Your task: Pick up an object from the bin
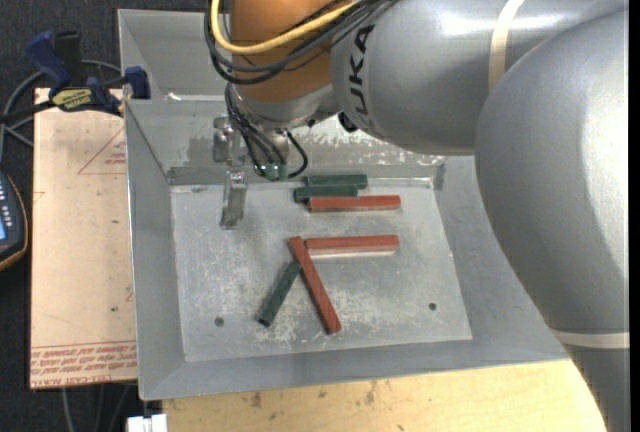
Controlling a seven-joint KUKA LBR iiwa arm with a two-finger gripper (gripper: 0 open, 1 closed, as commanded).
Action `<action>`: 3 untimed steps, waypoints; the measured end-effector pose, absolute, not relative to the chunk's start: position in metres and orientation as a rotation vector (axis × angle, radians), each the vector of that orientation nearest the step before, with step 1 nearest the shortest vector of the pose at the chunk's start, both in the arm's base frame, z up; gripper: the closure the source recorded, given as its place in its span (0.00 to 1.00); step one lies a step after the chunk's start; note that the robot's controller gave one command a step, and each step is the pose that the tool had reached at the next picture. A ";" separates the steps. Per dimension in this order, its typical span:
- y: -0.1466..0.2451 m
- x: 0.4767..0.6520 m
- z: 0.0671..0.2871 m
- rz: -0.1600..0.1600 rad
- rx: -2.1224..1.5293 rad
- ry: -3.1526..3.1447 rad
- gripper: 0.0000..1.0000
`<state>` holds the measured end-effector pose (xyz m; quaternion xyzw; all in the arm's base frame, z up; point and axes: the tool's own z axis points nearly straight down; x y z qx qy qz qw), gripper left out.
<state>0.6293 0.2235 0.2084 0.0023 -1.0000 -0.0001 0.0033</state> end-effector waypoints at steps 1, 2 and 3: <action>0.153 0.634 0.147 0.003 0.552 -3.089 0.00; 0.114 0.597 0.141 0.000 1.265 -2.875 0.00; 0.089 0.532 0.068 -0.004 1.190 -2.905 0.00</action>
Offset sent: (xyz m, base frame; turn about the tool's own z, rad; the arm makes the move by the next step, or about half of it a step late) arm 0.0049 -0.0673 -0.0591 -0.3545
